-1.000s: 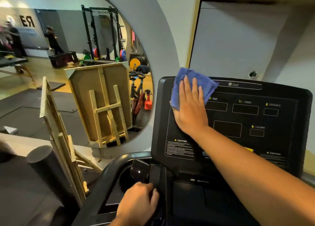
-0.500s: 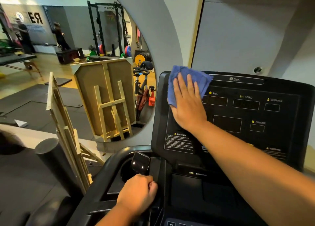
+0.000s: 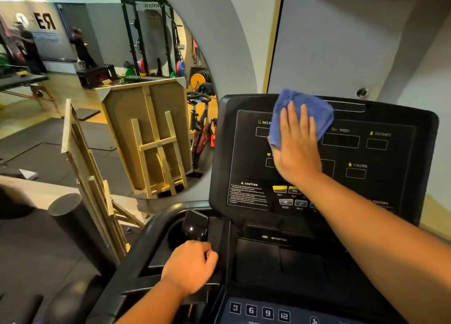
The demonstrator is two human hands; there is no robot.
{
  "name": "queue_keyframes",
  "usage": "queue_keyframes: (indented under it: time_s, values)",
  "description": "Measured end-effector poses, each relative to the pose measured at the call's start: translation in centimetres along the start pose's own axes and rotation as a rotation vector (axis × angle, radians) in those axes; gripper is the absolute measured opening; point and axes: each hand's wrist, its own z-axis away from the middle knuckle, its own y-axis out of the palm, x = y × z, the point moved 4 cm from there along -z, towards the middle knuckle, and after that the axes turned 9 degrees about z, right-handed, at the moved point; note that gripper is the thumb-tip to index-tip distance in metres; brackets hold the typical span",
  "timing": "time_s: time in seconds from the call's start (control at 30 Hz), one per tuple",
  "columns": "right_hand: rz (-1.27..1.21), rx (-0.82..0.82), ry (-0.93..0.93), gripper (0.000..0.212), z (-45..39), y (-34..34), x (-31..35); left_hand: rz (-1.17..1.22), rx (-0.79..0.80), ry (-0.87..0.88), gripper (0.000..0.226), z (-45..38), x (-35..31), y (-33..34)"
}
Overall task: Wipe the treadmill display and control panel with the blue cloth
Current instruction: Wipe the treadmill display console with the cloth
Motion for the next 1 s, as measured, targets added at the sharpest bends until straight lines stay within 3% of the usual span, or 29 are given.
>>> queue_keyframes:
  time_s: [0.13,0.27,0.33,0.4,0.5,0.57,0.63,0.73,1.0]
  values:
    - [0.035,0.002,-0.388,0.083,5.3,1.7,4.4,0.02,0.029,-0.023,0.036,0.1,0.0,0.2]
    - [0.056,0.096,-0.605,0.074,10.6,3.2,2.0,0.02,0.046,-0.038,0.037,0.2,-0.3,0.1]
    - [0.057,0.108,-0.567,0.075,10.3,3.1,-0.2,0.017,0.047,-0.034,0.037,0.4,-0.4,-0.1]
    - [0.065,0.097,-0.415,0.079,8.9,2.3,-1.6,0.02,0.051,-0.038,0.037,0.4,-0.5,-0.1]
    - [0.009,0.077,-0.214,0.084,7.4,1.4,1.1,0.014,0.056,-0.046,0.035,0.3,-0.5,-0.2]
    - [-0.008,0.076,-0.316,0.083,7.9,1.8,4.8,0.011,0.061,-0.05,0.035,0.3,-0.6,-0.3]
    - [-0.045,0.09,-0.549,0.08,9.8,2.6,7.3,0.009,0.068,-0.05,0.036,0.3,-0.6,-0.2]
    - [-0.058,0.174,-0.791,0.074,13.5,3.9,6.3,-0.007,0.06,-0.054,0.036,0.2,-0.4,-0.1]
    - [-0.116,0.34,-0.753,0.063,17.8,3.5,-3.1,-0.019,0.077,-0.065,0.036,0.5,-0.6,-0.3]
